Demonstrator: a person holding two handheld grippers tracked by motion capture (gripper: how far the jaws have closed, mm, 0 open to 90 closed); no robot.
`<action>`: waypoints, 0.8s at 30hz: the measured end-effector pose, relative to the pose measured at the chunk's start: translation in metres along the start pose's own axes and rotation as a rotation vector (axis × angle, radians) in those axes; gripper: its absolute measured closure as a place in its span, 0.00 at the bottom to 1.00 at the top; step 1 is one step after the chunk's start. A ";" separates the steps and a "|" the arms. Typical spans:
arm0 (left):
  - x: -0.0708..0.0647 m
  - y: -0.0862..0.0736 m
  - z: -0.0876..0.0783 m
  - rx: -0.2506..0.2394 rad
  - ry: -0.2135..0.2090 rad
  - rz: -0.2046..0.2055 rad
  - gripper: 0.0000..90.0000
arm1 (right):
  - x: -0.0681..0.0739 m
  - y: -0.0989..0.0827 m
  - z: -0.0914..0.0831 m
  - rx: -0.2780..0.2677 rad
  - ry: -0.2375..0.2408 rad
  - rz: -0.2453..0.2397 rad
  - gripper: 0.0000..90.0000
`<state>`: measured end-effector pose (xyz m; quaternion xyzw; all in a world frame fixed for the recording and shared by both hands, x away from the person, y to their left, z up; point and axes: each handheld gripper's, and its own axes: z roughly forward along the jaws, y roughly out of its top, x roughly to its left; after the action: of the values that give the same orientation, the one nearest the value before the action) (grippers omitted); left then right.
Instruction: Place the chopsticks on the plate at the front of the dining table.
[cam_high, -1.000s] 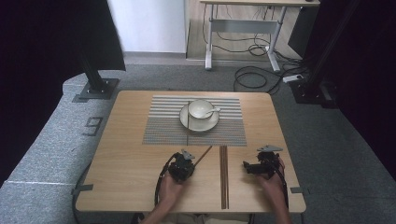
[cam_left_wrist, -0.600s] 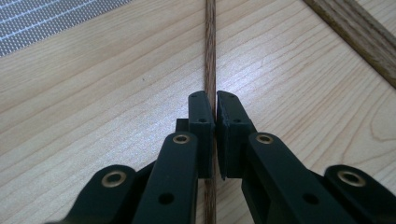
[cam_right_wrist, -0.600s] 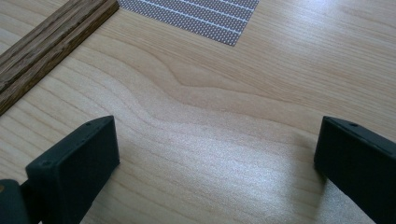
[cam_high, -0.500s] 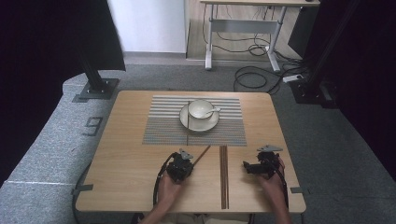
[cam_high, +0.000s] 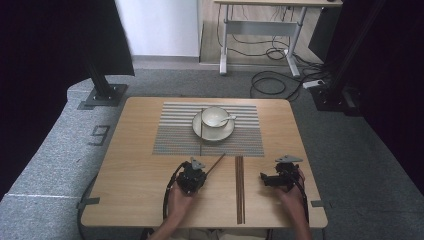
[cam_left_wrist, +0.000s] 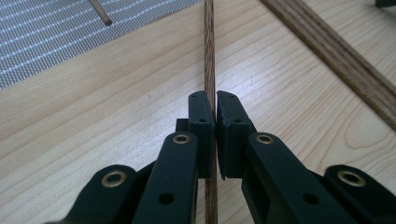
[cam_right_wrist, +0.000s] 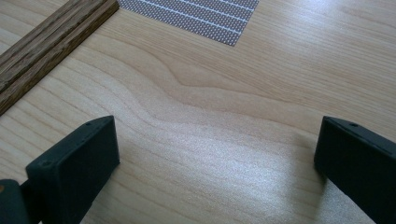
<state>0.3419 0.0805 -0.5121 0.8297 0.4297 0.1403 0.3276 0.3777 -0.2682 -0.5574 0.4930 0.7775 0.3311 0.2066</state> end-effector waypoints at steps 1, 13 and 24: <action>0.000 0.001 -0.001 -0.001 0.000 -0.001 0.95 | 0.000 0.000 0.000 0.000 0.000 0.000 0.00; 0.007 0.008 -0.008 -0.029 0.006 -0.019 0.95 | 0.000 0.000 0.000 -0.001 0.000 0.000 0.00; 0.016 0.016 -0.014 -0.048 0.017 -0.034 0.95 | 0.000 0.000 0.000 -0.001 0.000 0.000 0.00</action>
<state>0.3537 0.0924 -0.4922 0.8130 0.4428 0.1520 0.3462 0.3778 -0.2681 -0.5574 0.4929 0.7774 0.3314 0.2068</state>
